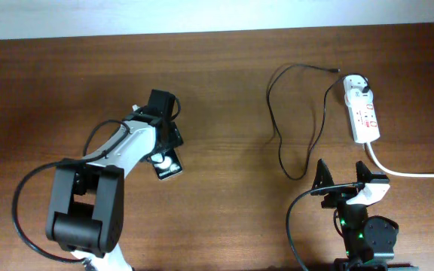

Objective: Plug charger to phone and switch on socket
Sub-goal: 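Grasp the black phone by its bottom edge with the left gripper, then lift the phone with the left gripper and tilt it upright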

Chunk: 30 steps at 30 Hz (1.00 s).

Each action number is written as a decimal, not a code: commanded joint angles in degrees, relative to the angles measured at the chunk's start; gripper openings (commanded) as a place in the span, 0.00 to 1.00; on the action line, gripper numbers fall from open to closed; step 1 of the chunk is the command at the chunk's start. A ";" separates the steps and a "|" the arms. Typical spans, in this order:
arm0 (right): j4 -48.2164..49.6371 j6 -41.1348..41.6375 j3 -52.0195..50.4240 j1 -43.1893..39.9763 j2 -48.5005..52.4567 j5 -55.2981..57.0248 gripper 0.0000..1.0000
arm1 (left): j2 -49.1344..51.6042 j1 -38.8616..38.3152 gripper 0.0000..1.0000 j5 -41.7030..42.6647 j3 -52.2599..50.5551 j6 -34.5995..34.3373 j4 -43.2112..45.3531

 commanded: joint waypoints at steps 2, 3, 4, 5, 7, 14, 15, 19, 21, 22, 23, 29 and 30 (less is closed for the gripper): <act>-0.26 0.39 -0.31 -0.15 -0.44 0.26 0.99 | 1.62 -0.20 0.86 -1.03 -0.39 0.46 0.00; -0.26 0.37 -0.31 -0.15 -0.44 0.26 0.99 | 2.38 -0.20 0.90 -1.05 -0.39 0.48 -0.26; -0.26 0.37 -0.31 -0.15 -0.44 0.28 0.99 | 2.97 -0.17 0.99 -1.01 -0.39 0.46 -1.29; -0.26 0.39 -0.31 -0.15 -0.44 0.28 0.99 | 2.97 -0.17 0.99 -0.37 -0.39 0.46 -2.25; -0.26 0.39 -0.31 -0.15 -0.44 0.28 0.99 | 3.08 -0.17 0.99 3.04 -0.39 0.46 -2.91; -0.26 0.39 -0.31 -0.15 -0.44 0.28 0.99 | 4.48 0.11 0.86 2.14 -0.39 0.50 -3.72; -0.26 0.39 -0.31 -0.15 -0.44 0.26 0.99 | 4.48 0.28 0.84 1.55 -0.39 0.55 -3.80; -0.26 0.37 -0.31 -0.15 -0.44 0.26 0.99 | 4.48 0.37 0.71 1.75 -0.39 0.94 -3.98; -0.26 0.39 -0.31 -0.15 -0.44 0.28 0.99 | 4.46 0.37 0.69 1.77 -0.20 0.94 -4.07; -0.26 0.39 -0.31 -0.15 -0.44 0.28 0.99 | 4.46 0.37 0.66 1.77 0.52 0.94 -4.90; -0.26 0.39 -0.31 -0.15 -0.44 0.28 0.99 | 4.46 0.37 0.65 1.77 1.66 0.94 -6.16; -0.26 0.39 -0.31 -0.15 -0.44 0.28 0.99 | 4.46 0.37 0.61 5.97 16.61 0.94 -21.16; -0.26 0.39 -0.31 -0.15 -0.44 0.28 0.99 | 4.46 0.37 0.61 6.91 18.71 0.92 -23.39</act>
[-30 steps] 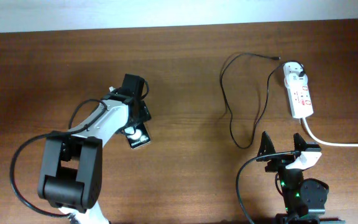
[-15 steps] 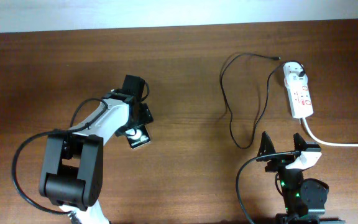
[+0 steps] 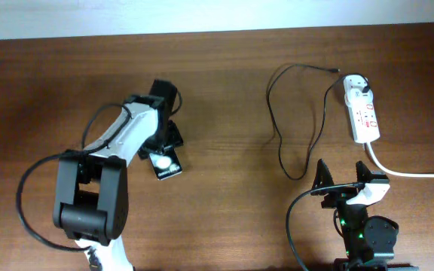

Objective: Plug charger to phone and switch on socket
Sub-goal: 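Lift the phone with the left gripper and tilt it upright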

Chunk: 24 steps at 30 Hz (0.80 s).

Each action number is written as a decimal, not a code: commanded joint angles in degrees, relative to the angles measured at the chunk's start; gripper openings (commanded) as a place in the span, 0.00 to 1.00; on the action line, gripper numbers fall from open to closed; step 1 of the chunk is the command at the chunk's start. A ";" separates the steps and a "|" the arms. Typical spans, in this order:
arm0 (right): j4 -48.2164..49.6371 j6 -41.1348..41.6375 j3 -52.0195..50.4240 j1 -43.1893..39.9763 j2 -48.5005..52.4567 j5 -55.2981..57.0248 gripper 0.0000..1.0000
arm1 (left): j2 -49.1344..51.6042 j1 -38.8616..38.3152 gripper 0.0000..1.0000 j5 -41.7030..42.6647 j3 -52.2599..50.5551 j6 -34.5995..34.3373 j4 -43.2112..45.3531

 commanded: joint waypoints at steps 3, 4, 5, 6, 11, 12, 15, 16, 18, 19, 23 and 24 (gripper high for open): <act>-0.26 0.35 -0.28 -0.17 -0.44 0.28 0.99 | -0.04 0.35 0.62 4.90 10.67 0.55 -9.05; -0.26 0.35 -0.28 -0.17 -0.44 0.28 0.99 | -0.04 0.35 0.62 8.20 12.50 2.60 -11.23; -0.26 0.35 -0.28 -0.15 -0.44 0.26 0.99 | -0.04 0.35 0.62 9.68 13.14 3.74 -11.87; -0.26 0.33 -0.28 -0.15 -0.44 0.28 0.99 | -0.04 0.35 0.63 11.15 14.10 4.42 -13.27; -0.26 0.35 -0.28 -0.15 -0.44 0.28 0.99 | -0.04 1.75 0.64 10.93 17.31 8.33 -16.96; -0.26 0.33 -0.28 -0.17 -0.44 0.28 0.99 | -0.04 2.47 0.64 10.95 18.51 8.33 -18.62; -0.26 0.33 -0.28 -0.15 -0.44 0.28 0.99 | -0.04 3.87 0.64 10.97 23.52 8.94 -24.63; -0.26 0.33 -0.28 -0.17 -0.44 0.28 0.99 | -0.04 4.13 0.64 10.99 25.14 9.57 -25.94; -0.26 0.33 -0.28 -0.17 -0.44 0.28 0.99 | -0.04 4.57 0.64 11.41 27.80 9.57 -28.11; -0.26 0.35 -0.28 -0.15 -0.44 0.28 0.99 | -0.04 4.74 0.64 11.61 28.98 9.57 -28.92; -0.26 0.35 -0.28 -0.15 -0.44 0.28 0.99 | -0.04 5.25 0.63 17.81 34.77 12.41 -33.20; -0.26 0.35 -0.28 -0.15 -0.44 0.28 0.99 | -0.04 5.22 0.63 20.85 34.99 12.52 -32.85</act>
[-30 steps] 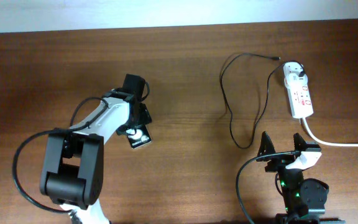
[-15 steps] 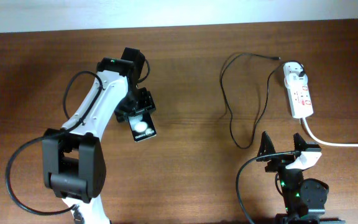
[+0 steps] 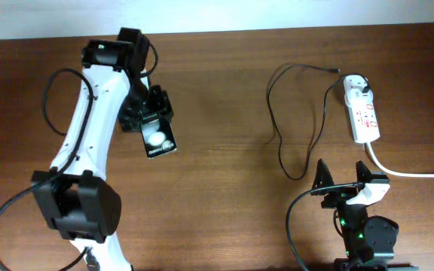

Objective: Plug charger to phone and switch on socket
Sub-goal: 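Lift the phone with the left gripper and tilt it upright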

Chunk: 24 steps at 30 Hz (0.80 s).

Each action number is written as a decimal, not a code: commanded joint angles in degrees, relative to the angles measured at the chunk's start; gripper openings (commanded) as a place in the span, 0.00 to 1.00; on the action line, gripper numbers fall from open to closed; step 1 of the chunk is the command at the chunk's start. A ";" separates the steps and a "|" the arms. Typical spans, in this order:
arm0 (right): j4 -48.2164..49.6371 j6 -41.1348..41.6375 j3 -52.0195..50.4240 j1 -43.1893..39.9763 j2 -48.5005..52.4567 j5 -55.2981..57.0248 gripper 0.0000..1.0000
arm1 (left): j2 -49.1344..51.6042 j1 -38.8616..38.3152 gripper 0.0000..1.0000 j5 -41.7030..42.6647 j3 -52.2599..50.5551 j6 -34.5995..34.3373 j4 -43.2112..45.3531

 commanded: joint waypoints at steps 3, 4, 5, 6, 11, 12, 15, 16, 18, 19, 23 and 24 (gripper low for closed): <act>-0.26 0.39 -0.28 -0.15 -0.44 0.28 0.99 | -0.31 0.26 0.62 9.62 2.34 2.36 1.29; -0.26 0.39 -0.28 -0.15 -0.44 0.28 0.99 | -0.31 0.26 0.62 9.62 2.34 2.36 1.31; -0.24 0.39 -0.28 -0.15 -0.44 0.28 0.99 | -0.31 0.26 0.62 9.64 2.34 2.34 1.38; -0.17 0.42 -0.28 -0.15 -0.44 -0.28 0.99 | -0.31 0.15 0.63 11.45 2.34 2.34 1.77; 1.11 1.46 -0.28 -0.15 -0.44 -26.99 0.99 | -0.31 -0.39 0.62 21.35 2.32 2.10 5.18; 1.09 4.68 -0.28 -0.15 -0.44 -29.18 0.99 | -0.31 -0.81 0.62 21.38 2.32 2.10 5.18; 1.07 20.02 -0.28 -0.15 -0.44 -35.43 0.99 | -0.31 -2.75 0.63 21.38 2.32 1.62 5.64; 1.05 22.95 -0.28 -0.15 -0.44 -37.70 0.99 | -0.31 -3.43 0.63 21.70 2.32 0.59 5.81; 0.28 23.61 -0.28 -0.15 -0.44 -40.98 0.99 | -0.31 -3.85 0.63 24.28 2.32 0.61 5.09; 0.20 23.61 -0.28 -0.15 -0.44 -42.34 0.99 | -0.31 -3.85 0.62 25.86 2.32 0.63 4.39; 0.17 23.61 -0.28 -0.15 -0.44 -42.51 0.99 | -0.28 -3.89 0.63 26.12 2.32 0.59 2.56; 0.17 23.61 -0.28 -0.15 -0.44 -42.51 0.99 | -0.24 -3.89 0.63 26.12 2.32 0.57 2.56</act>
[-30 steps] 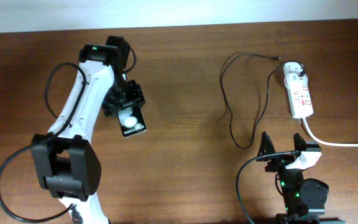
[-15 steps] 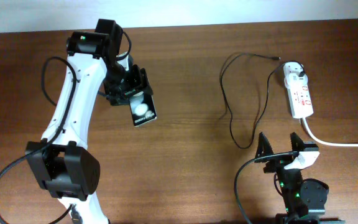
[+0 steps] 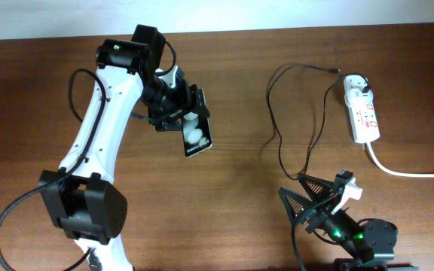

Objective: Plug charger to phone and switch on socket
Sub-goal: 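Lift the phone with the left gripper and tilt it upright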

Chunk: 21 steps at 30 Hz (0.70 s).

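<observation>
My left gripper is shut on the upper end of a black phone, which hangs above the table left of centre, its screen reflecting a light. The black charger cable lies in loops on the table right of centre, its free plug end near the white socket strip. A black adapter is plugged in at the strip's far end. My right gripper is open near the front edge, just below the cable's lower loop, holding nothing.
The strip's white power lead runs off the right edge of the brown wooden table. A white wall borders the far edge. My left arm spans the left side of the table.
My left gripper has carried the phone to the right, toward the table's centre. My right arm has turned and reached left, its open fingers now below the cable loop.
My left gripper was over the phone lying left of centre, and stayed there a second later. Then it held the phone lifted toward the far left. Now the phone hangs nearer the centre, and my right arm, still until now, has swung toward the cable.
</observation>
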Each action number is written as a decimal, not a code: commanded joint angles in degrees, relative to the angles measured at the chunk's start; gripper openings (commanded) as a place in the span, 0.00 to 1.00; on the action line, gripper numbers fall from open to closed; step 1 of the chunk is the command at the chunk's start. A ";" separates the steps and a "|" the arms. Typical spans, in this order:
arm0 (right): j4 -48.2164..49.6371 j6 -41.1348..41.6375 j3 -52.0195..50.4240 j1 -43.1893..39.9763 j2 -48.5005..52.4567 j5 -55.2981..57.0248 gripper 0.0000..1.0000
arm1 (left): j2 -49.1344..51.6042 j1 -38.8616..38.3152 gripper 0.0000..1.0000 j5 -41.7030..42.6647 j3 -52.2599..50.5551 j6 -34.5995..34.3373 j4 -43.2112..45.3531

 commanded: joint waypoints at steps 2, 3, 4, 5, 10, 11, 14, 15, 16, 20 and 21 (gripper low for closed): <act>-0.44 0.46 -0.31 -0.15 -0.44 -1.49 0.99 | -0.17 0.02 0.64 2.16 1.20 -1.84 -0.20; -0.44 0.46 -0.31 -0.15 -0.44 -1.49 0.99 | 0.15 0.02 0.65 2.19 1.11 -1.81 -0.39; -0.46 0.46 -0.31 -0.15 -0.44 -1.51 0.99 | 0.72 0.02 0.66 2.58 1.11 -1.79 -1.38; -0.57 0.46 -0.31 -0.15 -0.44 -1.77 0.99 | 1.62 0.02 0.66 4.07 1.11 -1.75 -3.13; -0.79 0.46 -0.31 -0.15 -0.44 -2.56 0.99 | 4.50 0.02 0.66 10.19 1.11 1.49 -10.23; -0.79 0.46 -0.31 -0.15 -0.44 -2.56 0.99 | 4.50 0.04 0.66 11.23 1.11 1.49 -10.54; -0.81 0.46 -0.31 -0.15 -0.44 -2.56 0.99 | 4.50 0.09 0.66 12.39 1.11 1.44 -10.05; -0.81 0.46 -0.31 -0.15 -0.44 -2.56 0.99 | 4.50 0.09 0.65 12.37 1.11 1.44 -10.05; -0.81 0.46 -0.31 -0.15 -0.44 -2.56 0.99 | 4.50 0.09 0.66 12.39 1.11 1.44 -10.08; -0.81 0.46 -0.31 -0.15 -0.44 -2.56 0.99 | 4.50 0.09 0.65 12.39 1.11 1.46 -10.08; -0.81 0.46 -0.31 -0.15 -0.44 -2.56 0.99 | 4.50 0.09 0.65 12.39 1.11 1.44 -10.08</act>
